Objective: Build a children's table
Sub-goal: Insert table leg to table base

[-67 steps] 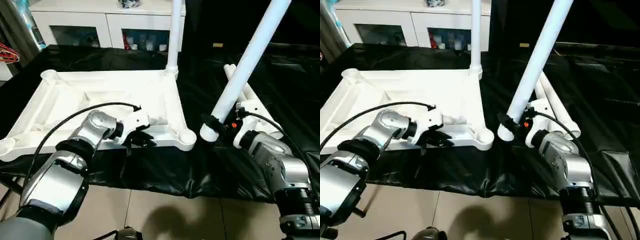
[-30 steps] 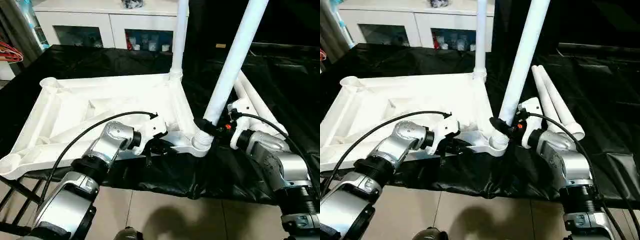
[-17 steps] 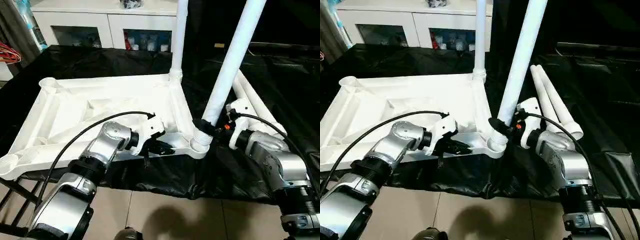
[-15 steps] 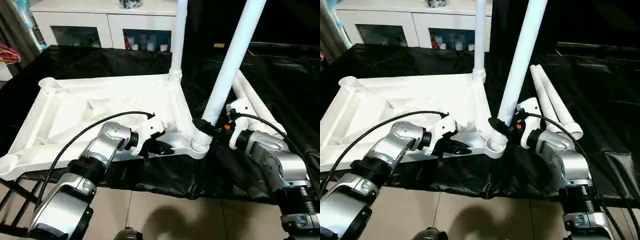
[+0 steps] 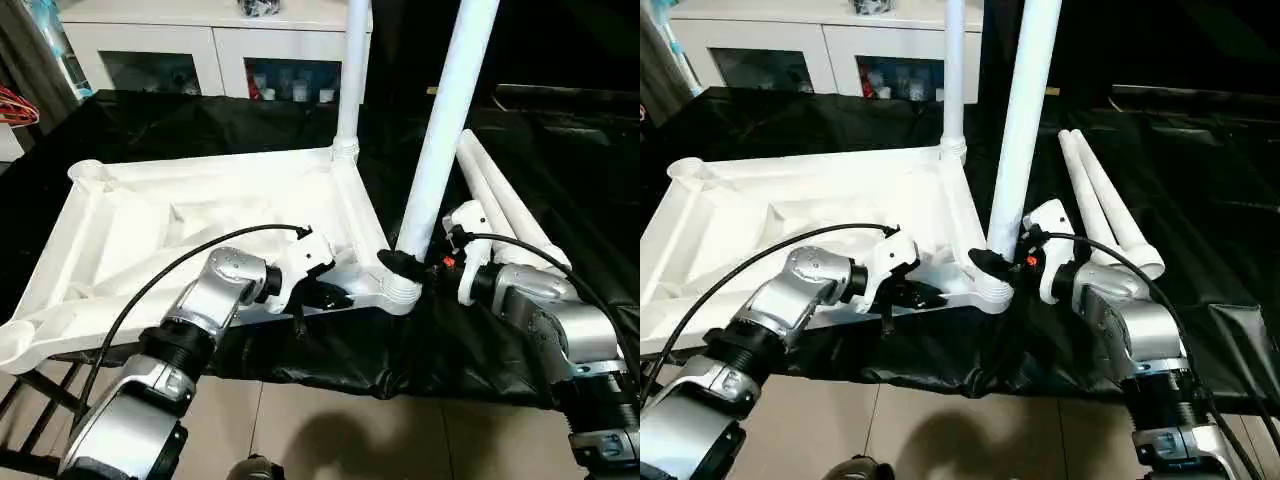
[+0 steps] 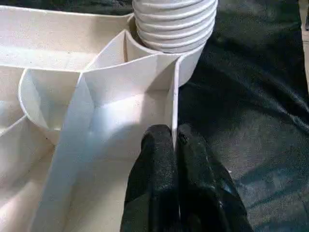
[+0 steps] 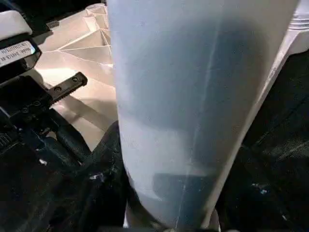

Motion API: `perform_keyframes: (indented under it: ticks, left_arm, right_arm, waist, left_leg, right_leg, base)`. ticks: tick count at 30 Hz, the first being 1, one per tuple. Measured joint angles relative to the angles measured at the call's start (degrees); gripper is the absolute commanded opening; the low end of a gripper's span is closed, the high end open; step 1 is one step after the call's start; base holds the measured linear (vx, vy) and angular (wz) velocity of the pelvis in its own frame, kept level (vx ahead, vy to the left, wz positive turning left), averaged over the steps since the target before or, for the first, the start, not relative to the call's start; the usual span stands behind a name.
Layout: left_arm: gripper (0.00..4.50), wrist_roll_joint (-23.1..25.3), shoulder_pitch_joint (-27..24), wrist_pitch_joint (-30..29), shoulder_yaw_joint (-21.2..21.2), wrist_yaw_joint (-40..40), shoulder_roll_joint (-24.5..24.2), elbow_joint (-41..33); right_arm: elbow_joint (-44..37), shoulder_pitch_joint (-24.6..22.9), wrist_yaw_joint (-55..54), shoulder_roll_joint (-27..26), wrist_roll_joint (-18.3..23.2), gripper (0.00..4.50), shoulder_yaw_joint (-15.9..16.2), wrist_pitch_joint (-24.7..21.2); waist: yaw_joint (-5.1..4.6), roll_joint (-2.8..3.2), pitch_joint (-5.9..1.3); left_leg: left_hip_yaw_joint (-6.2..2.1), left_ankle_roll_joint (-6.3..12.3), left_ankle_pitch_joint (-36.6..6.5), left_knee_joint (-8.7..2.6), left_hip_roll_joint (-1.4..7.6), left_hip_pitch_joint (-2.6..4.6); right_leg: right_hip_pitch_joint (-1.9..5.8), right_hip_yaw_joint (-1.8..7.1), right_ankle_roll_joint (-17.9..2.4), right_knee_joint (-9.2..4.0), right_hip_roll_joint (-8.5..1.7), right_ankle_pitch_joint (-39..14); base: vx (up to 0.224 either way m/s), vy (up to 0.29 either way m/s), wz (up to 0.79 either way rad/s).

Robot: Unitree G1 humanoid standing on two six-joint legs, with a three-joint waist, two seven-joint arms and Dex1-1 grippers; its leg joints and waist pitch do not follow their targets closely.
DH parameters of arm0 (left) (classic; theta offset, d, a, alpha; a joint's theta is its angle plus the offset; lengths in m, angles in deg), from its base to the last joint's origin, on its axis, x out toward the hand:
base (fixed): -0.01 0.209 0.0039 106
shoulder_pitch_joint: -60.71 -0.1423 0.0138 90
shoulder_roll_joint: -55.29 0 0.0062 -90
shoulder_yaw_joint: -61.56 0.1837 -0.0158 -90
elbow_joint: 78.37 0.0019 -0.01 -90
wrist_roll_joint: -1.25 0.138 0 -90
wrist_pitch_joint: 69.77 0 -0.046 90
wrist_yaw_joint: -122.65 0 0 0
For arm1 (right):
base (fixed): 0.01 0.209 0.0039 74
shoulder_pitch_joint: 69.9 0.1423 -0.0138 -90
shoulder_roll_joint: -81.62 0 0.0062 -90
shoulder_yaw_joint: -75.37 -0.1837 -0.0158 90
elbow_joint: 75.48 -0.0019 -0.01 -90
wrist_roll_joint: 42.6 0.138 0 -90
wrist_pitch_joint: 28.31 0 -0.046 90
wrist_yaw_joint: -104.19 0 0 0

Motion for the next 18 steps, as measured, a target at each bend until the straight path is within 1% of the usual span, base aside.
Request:
perform_keyframes:
  ticks: [4,10,14,18]
  left_arm:
    - [0.00,0.0,-0.5,-0.9,0.2,0.0,0.1,-1.5]
    - [0.00,-0.1,-0.7,-3.8,0.3,0.9,0.5,-2.7]
    - [0.00,-0.1,-0.7,-4.5,0.3,1.4,0.8,-2.8]
    - [0.00,-0.1,-0.7,-4.9,0.4,2.0,1.0,-3.1]
  right_arm:
    - [1.8,0.8,0.2,-0.1,-0.5,1.90,0.0,0.7]
    - [5.5,2.2,1.3,-0.5,-0.4,1.89,-0.3,2.5]
    - [7.2,2.8,1.6,-0.8,-0.4,1.89,-0.6,2.9]
    - [9.1,2.5,1.9,-1.6,0.8,1.89,-2.1,4.2]
  waist:
    - [0.09,-0.01,0.01]
    - [-0.20,-0.15,0.01]
    - [-0.24,-0.27,-0.07]
    - [-0.15,-0.33,-0.10]
  left_leg:
    - [0.00,0.04,0.0,0.00,-0.01,-0.01]
    - [0.00,0.04,0.0,0.01,-0.01,0.00]
    - [0.00,0.04,0.0,0.01,-0.01,0.02]
    - [0.00,0.04,0.0,0.03,-0.01,0.02]
  right_leg:
    - [0.00,0.00,0.0,-0.03,0.00,0.0]
    - [0.00,0.00,0.0,-0.02,0.00,0.0]
    - [0.02,0.00,0.0,-0.02,0.00,0.0]
    - [0.04,0.01,0.0,-0.02,0.00,0.0]
  base:
    - [0.000,0.000,0.00]
    - [0.000,0.000,0.00]
    - [0.000,0.000,0.00]
    - [0.000,0.000,0.00]
